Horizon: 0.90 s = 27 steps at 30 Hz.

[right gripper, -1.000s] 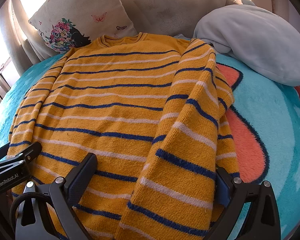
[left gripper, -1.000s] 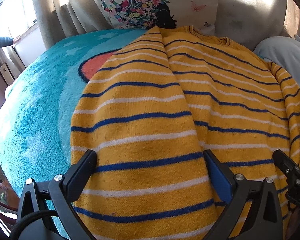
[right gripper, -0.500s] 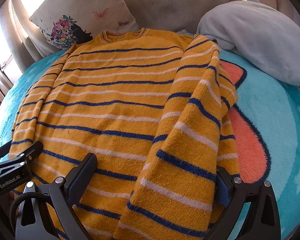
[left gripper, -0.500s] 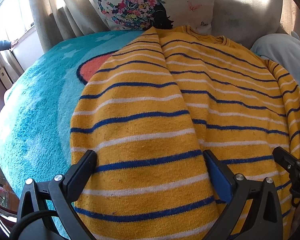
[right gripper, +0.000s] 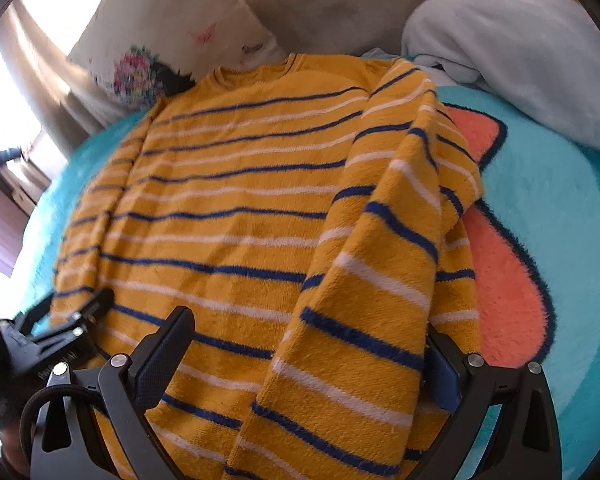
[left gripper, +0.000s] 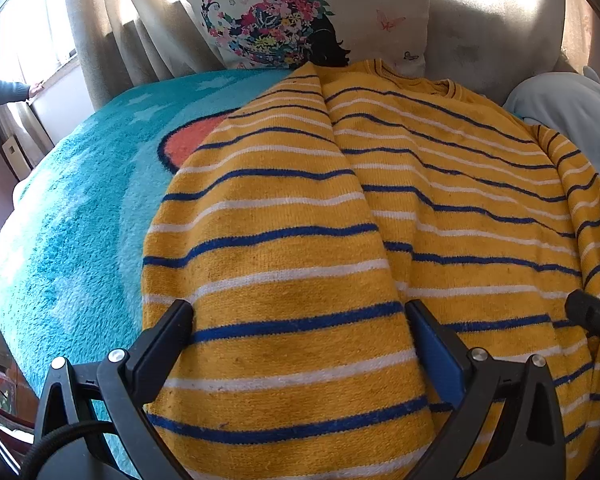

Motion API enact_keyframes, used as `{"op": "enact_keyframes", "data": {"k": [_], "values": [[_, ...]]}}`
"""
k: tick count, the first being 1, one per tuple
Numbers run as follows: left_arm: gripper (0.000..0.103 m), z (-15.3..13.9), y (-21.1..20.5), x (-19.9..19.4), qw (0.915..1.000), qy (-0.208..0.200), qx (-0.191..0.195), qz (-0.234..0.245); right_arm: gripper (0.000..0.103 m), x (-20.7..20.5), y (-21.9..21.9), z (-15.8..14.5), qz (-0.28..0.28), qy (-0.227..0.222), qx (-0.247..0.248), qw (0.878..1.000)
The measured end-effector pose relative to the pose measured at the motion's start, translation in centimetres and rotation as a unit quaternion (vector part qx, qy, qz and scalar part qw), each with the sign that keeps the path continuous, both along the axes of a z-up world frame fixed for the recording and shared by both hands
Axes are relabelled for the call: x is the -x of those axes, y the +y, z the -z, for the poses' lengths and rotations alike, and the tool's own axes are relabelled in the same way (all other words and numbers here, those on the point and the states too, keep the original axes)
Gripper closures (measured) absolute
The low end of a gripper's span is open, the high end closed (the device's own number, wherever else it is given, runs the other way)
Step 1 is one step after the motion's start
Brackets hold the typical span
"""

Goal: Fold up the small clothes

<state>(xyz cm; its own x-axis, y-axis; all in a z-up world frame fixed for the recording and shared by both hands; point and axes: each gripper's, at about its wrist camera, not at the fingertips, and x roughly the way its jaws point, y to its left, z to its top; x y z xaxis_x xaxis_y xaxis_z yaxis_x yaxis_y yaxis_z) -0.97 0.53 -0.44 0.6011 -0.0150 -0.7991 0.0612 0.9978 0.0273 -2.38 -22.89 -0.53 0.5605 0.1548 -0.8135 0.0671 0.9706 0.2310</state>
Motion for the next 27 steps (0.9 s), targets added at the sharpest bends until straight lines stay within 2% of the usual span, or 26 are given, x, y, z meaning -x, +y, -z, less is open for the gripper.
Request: {"op": "enact_keyframes", "data": {"k": [6, 13, 18, 22, 27], "values": [[0.0, 0.0, 0.0, 0.1, 1.0, 0.0, 0.002, 0.0, 0.0, -0.2, 0.1, -0.1, 0.0, 0.003, -0.005, 1.0], [0.0, 0.0, 0.0, 0.1, 1.0, 0.0, 0.003, -0.001, 0.0, 0.3, 0.9, 0.0, -0.01, -0.01, 0.031, 0.999], [0.0, -0.7, 0.5, 0.3, 0.9998, 0.0, 0.018, -0.007, 0.002, 1.4, -0.5, -1.1, 0.002, -0.038, 0.004, 0.999], [0.0, -2.9, 1.7, 1.5, 0.9978, -0.031, 0.057, -0.013, 0.003, 3.5, -2.1, -3.4, 0.021, -0.086, -0.007, 0.996], [0.0, -5.2, 1.4, 2.7, 0.9963, -0.07, 0.049, -0.001, 0.003, 5.4, -3.6, -5.2, 0.047, -0.12, 0.013, 0.992]]}}
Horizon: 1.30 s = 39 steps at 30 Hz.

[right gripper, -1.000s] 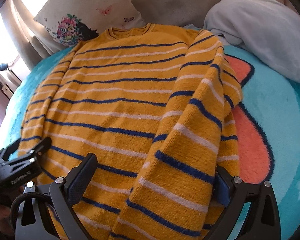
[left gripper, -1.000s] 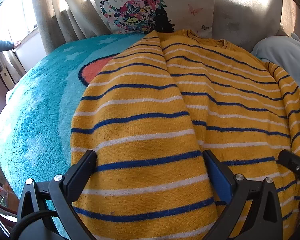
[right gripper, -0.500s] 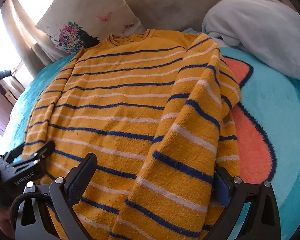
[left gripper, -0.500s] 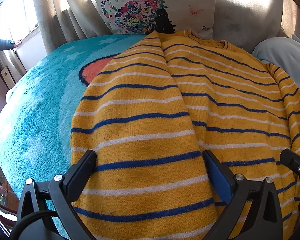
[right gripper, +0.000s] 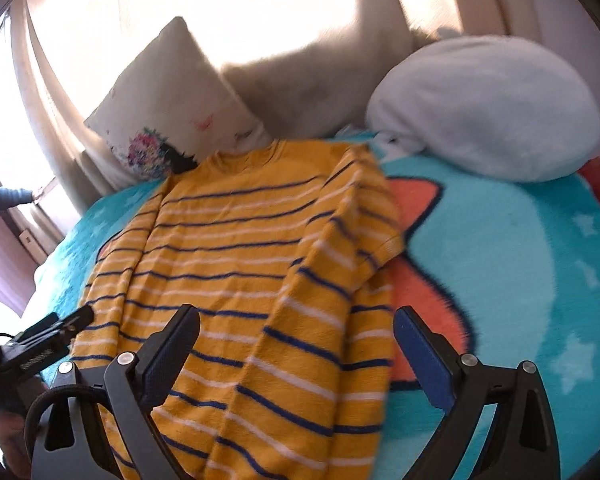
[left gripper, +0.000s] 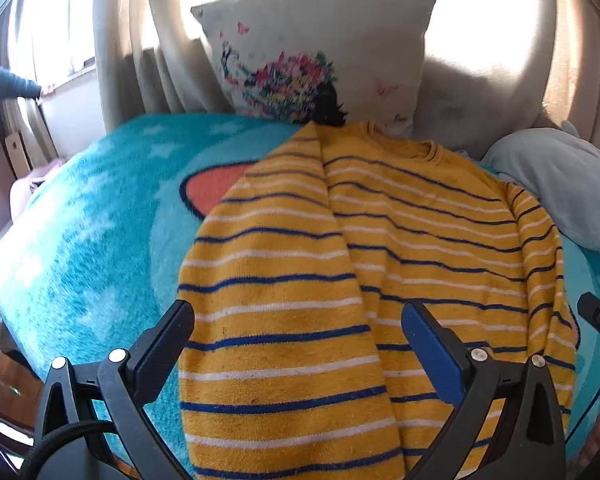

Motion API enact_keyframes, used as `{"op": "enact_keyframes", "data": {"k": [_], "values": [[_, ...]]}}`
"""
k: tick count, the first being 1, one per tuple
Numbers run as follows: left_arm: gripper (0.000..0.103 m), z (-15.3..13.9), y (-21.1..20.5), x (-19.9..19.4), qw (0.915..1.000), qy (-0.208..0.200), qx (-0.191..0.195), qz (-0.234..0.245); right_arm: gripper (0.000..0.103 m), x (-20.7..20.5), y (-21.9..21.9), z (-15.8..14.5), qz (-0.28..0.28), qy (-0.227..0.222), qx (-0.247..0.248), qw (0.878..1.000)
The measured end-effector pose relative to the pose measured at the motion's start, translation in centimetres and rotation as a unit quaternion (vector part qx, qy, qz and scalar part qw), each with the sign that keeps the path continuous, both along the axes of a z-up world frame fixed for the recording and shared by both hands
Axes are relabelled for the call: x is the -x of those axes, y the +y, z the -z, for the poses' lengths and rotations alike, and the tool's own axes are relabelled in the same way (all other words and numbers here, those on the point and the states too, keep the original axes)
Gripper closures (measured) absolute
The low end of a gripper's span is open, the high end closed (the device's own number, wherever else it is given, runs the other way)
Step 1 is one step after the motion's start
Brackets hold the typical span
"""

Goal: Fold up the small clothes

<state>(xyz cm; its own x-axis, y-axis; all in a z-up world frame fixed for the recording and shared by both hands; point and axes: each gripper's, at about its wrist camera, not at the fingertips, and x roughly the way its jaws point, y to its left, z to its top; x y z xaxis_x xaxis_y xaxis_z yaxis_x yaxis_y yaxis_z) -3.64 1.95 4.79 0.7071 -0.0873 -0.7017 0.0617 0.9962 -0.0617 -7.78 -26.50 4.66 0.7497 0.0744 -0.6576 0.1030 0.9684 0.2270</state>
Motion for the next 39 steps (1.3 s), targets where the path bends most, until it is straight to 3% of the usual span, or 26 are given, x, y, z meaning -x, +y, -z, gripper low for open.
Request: {"op": "enact_keyframes", "data": {"k": [3, 9, 12, 15, 23, 28, 30, 33, 36, 39], "values": [[0.0, -0.4, -0.2, 0.8, 0.9999, -0.015, -0.001, 0.002, 0.004, 1.1, -1.1, -0.4, 0.017, -0.017, 0.004, 1.0], [0.0, -0.1, -0.7, 0.9, 0.9996, -0.02, -0.02, 0.004, 0.02, 1.4, -0.4, 0.8, -0.02, 0.021, 0.014, 0.999], [0.0, 0.0, -0.3, 0.8, 0.9999, -0.01, -0.005, 0.005, 0.022, 1.5, 0.7, 1.6, -0.042, 0.036, 0.02, 0.998], [0.0, -0.7, 0.5, 1.2, 0.9996, -0.026, 0.004, -0.013, 0.022, 1.6, 1.5, 2.1, -0.056, 0.042, 0.018, 0.997], [0.0, -1.3, 0.9, 1.7, 0.9993, -0.033, -0.002, -0.018, 0.022, 2.3, 3.3, 2.7, -0.077, 0.048, 0.023, 0.996], [0.0, -1.5, 1.0, 2.3, 0.9992, -0.037, 0.001, -0.014, 0.028, 3.2, 4.5, 2.9, -0.089, 0.049, 0.037, 0.994], [0.0, -1.6, 1.0, 2.4, 0.9992, -0.037, 0.004, -0.012, 0.038, 3.6, 4.8, 3.0, -0.093, 0.049, 0.044, 0.994], [0.0, -1.6, 0.9, 2.5, 0.9993, -0.035, 0.006, -0.009, 0.083, 3.6, 4.9, 3.1, -0.083, 0.057, 0.068, 0.993], [0.0, -1.7, 0.9, 2.6, 0.9993, -0.036, 0.006, -0.008, 0.093, 3.9, 3.6, 2.3, -0.073, 0.047, 0.046, 0.995], [0.0, -1.7, 1.0, 2.6, 0.9992, -0.037, 0.01, -0.009, 0.095, 4.7, 0.9, 0.4, -0.042, 0.018, 0.021, 0.999]]}}
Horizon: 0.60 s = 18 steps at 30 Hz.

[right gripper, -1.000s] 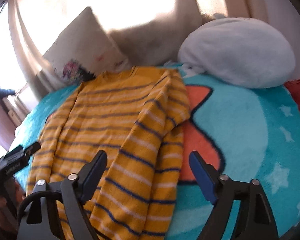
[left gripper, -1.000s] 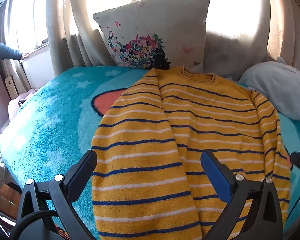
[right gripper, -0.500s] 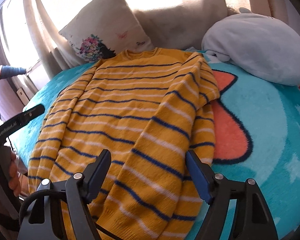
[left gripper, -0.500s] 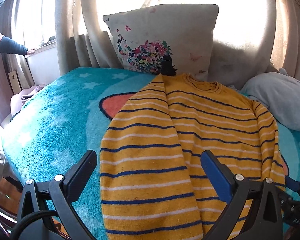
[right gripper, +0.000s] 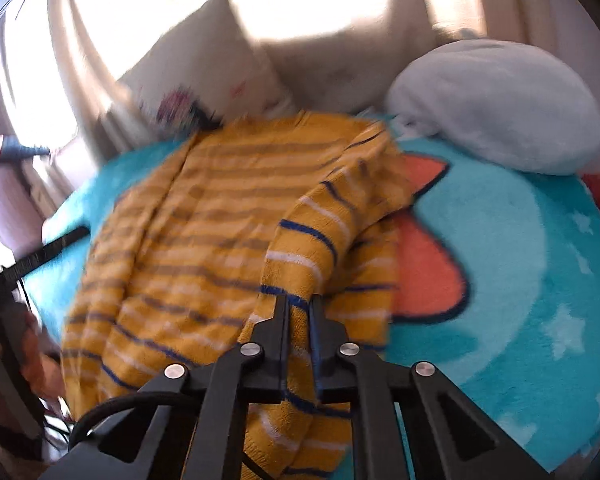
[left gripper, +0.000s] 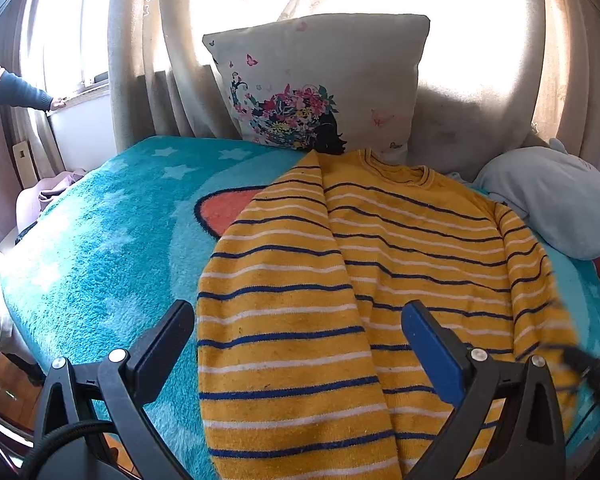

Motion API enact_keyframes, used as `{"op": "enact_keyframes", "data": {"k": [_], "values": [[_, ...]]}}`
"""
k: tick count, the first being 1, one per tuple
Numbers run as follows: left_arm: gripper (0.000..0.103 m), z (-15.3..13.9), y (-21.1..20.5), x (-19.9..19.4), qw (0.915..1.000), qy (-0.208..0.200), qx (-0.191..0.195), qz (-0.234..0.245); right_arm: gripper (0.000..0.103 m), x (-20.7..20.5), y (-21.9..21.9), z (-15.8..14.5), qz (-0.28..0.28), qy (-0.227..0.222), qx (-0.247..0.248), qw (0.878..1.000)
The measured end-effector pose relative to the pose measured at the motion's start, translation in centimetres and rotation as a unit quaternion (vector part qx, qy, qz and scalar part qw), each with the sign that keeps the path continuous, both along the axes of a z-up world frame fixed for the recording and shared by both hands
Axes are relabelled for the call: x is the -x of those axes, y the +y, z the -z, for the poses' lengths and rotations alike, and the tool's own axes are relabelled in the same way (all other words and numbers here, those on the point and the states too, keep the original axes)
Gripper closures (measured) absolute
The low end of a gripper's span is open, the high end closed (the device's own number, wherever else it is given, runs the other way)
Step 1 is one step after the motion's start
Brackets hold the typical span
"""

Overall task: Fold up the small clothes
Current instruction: 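Close the right tool on the sleeve cuff nearest it, then lift the held sleeve and carry it across the sweater body toward the collar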

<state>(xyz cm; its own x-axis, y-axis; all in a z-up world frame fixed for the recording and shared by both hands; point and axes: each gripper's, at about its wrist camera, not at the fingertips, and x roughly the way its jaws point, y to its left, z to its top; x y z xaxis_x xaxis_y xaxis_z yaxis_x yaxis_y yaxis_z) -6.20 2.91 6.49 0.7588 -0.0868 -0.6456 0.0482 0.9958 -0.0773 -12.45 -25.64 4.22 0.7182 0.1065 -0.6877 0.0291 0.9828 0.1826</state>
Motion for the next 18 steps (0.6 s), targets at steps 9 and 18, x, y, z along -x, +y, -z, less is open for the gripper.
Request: {"op": "enact_keyframes", "data": {"k": [9, 18], "values": [[0.0, 0.2, -0.2, -0.2, 0.9999, 0.007, 0.008, 0.007, 0.095, 0.0, -14.1, -2.9, 0.215, -0.026, 0.029, 0.976], [0.0, 0.3, -0.8, -0.4, 0.9999, 0.008, 0.003, 0.013, 0.084, -2.2, -25.2, 0.8, 0.33, 0.043, 0.037, 0.942]]}}
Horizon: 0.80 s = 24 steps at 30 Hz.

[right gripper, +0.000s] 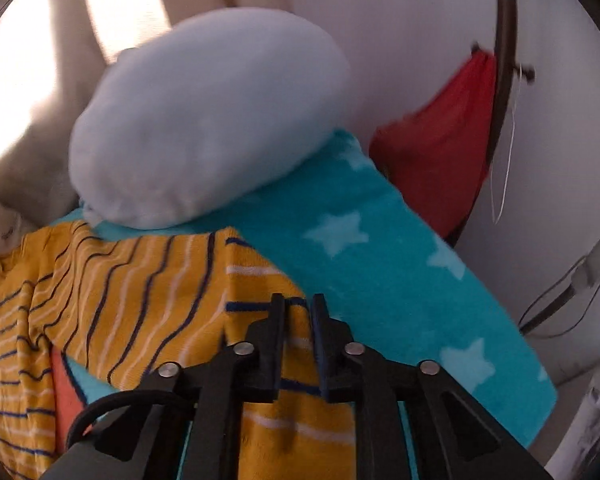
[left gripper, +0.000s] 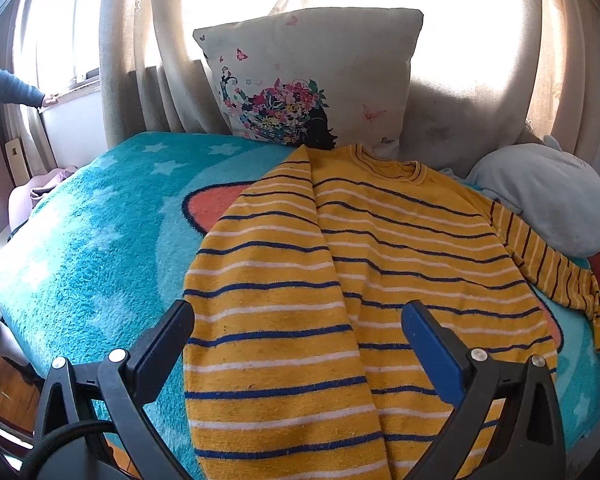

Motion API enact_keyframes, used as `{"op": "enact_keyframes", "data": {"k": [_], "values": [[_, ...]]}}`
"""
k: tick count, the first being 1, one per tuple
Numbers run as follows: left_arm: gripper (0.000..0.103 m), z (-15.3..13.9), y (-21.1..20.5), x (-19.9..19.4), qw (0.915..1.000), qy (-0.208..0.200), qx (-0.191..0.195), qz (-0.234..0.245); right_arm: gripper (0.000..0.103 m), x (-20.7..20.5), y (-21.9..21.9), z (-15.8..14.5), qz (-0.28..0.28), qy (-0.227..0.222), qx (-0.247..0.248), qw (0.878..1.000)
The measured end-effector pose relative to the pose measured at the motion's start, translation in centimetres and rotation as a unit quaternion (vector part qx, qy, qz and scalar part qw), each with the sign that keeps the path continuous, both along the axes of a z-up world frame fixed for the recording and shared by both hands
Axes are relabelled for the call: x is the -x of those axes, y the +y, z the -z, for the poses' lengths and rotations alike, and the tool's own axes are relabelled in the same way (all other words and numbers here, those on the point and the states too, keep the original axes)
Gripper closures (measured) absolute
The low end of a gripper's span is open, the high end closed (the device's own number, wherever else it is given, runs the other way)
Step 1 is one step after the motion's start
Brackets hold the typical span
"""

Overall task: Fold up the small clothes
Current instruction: 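Lift the held sleeve and carry it across the sweater body toward the collar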

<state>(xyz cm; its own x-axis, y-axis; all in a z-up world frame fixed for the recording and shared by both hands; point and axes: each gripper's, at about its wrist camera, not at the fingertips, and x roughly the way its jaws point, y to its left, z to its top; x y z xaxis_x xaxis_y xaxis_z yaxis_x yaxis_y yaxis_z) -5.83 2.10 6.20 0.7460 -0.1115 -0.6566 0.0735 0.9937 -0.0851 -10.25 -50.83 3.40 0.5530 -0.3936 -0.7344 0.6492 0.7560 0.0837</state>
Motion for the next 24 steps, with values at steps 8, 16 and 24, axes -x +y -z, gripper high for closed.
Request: {"op": "enact_keyframes", "data": {"k": [8, 16, 24], "values": [[0.0, 0.3, -0.5, -0.5, 0.9999, 0.01, 0.007, 0.006, 0.063, 7.8, -0.1, -2.0, -0.026, -0.154, -0.16, 0.975], [0.0, 0.5, -2.5, -0.4, 0.9992, 0.011, 0.003, 0.039, 0.045, 8.8, 2.3, 3.8, -0.016, -0.181, -0.308, 0.934], [0.0, 0.1, -1.8, -0.7, 0.9994, 0.013, 0.017, 0.029, 0.046, 5.0, 1.0, 3.7, 0.045, -0.116, -0.158, 0.98]]}}
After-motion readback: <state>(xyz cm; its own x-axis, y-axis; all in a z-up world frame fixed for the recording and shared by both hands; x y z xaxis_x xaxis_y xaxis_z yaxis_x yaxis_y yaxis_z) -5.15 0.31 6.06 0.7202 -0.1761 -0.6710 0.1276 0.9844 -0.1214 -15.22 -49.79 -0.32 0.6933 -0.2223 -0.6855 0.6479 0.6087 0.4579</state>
